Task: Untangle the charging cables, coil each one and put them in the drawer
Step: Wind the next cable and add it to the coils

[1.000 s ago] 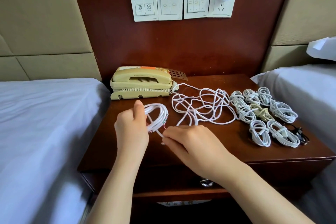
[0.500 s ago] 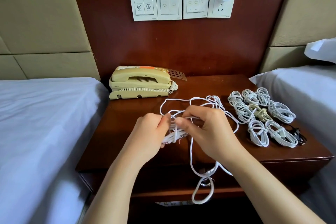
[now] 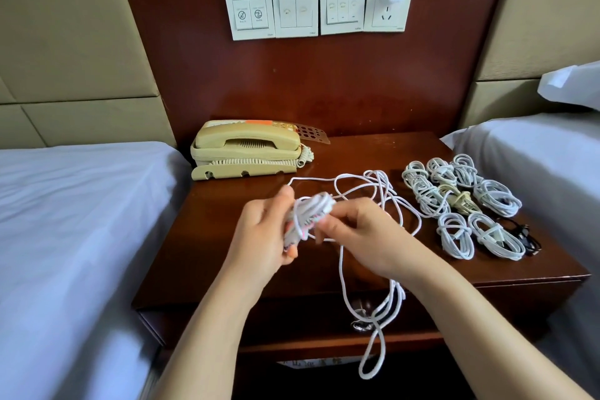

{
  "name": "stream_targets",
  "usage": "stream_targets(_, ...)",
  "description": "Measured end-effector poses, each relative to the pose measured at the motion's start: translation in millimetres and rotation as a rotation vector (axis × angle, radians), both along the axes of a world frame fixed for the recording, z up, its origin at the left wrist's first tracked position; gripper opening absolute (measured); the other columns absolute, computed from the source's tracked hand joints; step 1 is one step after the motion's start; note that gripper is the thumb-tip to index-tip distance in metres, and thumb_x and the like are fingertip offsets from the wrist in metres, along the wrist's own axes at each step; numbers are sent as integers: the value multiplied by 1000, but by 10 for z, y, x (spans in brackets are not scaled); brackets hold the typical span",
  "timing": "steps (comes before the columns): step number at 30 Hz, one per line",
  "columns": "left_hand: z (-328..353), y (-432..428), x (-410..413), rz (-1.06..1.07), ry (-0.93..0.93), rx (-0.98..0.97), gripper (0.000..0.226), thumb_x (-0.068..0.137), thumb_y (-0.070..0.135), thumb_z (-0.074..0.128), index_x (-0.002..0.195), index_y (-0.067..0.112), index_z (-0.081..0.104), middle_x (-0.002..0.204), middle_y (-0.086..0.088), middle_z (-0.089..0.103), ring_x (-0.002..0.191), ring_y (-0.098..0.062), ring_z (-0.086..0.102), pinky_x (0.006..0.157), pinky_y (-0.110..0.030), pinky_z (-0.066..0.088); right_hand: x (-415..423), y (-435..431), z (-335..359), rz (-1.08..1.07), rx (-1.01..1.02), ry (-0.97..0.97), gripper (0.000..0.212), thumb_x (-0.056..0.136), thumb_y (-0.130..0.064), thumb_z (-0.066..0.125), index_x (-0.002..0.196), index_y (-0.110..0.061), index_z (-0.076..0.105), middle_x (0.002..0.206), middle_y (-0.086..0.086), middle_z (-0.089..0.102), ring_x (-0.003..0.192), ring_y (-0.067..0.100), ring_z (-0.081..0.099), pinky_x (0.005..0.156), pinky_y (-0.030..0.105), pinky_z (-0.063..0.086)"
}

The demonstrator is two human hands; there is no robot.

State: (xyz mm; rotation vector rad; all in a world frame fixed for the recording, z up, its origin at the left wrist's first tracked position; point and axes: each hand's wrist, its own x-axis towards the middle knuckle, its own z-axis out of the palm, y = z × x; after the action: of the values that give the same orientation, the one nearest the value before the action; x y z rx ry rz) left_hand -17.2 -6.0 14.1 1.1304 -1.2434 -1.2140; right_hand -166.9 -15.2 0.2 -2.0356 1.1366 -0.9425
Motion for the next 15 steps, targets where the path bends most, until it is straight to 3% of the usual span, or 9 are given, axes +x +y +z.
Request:
stream_targets(1, -15, -31, 5, 88, -14, 8, 51, 99, 32, 39, 53, 12, 48, 40, 5, 37, 35, -7, 31, 35, -15, 24, 8, 30, -2, 17, -11, 87, 31, 95, -33, 52, 77, -14, 68, 55, -10, 54, 52, 6, 44, 56, 20, 34)
stream_targets(4, -81, -127, 31, 301, -217, 16, 48, 100, 32, 36, 63, 10, 56, 42, 8, 48, 34, -6, 41, 36, -18, 31, 100, 133, 4, 68, -55, 272, 22, 97, -23, 52, 89, -14, 71, 58, -16, 54, 58, 0, 49, 57, 13, 34)
stream_targets(7, -109, -171, 74, 425, -406, -63, 50, 100, 29, 37, 62, 5, 58, 53, -3, 54, 44, -12, 50, 38, -17, 39, 203, 182, 4, 66, -183, 344, 29, 97, -27, 50, 74, -12, 59, 59, -4, 48, 56, 14, 42, 58, 31, 39)
stream_targets(9, -111, -197, 118, 496, -584, -173, 55, 99, 27, 40, 48, 9, 43, 45, -2, 43, 46, -17, 43, 44, -23, 35, 269, 224, 13, 44, -275, 372, 30, 98, -27, 47, 70, -14, 49, 59, -5, 44, 56, 15, 39, 58, 39, 41)
stream_targets(12, -102, -219, 130, 484, -771, -217, 53, 98, 28, 40, 47, 15, 34, 48, -2, 35, 61, -28, 36, 56, -35, 24, 291, 249, 50, -57, -435, 339, 26, 94, -30, 45, 80, -17, 62, 68, -4, 58, 61, 20, 52, 56, 38, 44)
stream_targets(15, -114, -210, 95, 345, -830, -274, 51, 98, 30, 39, 50, 12, 40, 49, -3, 42, 58, -27, 43, 56, -36, 30, 173, 169, 110, -185, -446, 206, 25, 90, -34, 49, 80, -20, 67, 64, -9, 60, 56, 10, 52, 52, 25, 39)
